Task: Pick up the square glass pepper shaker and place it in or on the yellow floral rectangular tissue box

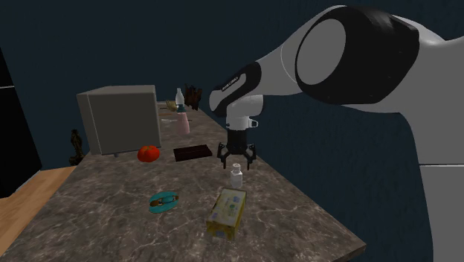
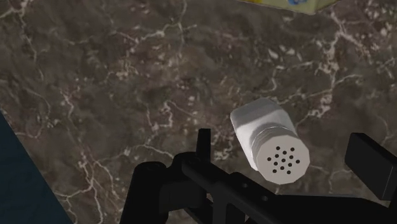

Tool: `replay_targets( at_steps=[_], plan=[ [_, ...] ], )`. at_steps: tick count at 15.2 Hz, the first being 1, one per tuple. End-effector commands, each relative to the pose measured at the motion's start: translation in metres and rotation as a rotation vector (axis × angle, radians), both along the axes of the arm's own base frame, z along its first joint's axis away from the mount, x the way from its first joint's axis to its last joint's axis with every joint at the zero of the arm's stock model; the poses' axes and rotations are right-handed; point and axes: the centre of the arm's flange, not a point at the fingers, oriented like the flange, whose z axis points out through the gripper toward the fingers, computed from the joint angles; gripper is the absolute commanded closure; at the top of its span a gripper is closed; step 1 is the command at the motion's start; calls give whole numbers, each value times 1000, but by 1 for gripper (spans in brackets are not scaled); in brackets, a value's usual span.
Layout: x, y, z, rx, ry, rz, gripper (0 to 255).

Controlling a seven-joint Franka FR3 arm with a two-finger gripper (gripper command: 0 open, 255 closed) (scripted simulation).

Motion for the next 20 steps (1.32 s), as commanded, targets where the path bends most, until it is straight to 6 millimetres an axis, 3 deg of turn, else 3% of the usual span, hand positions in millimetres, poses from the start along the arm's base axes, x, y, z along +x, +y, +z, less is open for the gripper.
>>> replay_targets(
  at_steps=[1,3,4,13,20],
  plan=[
    [0,0,0,0,0,0,0],
    [0,0,0,0,0,0,0],
    [0,0,0,0,0,0,255],
    [0,0,0,0,0,0,255],
    [0,0,37,0,0,0,255]
  ],
)
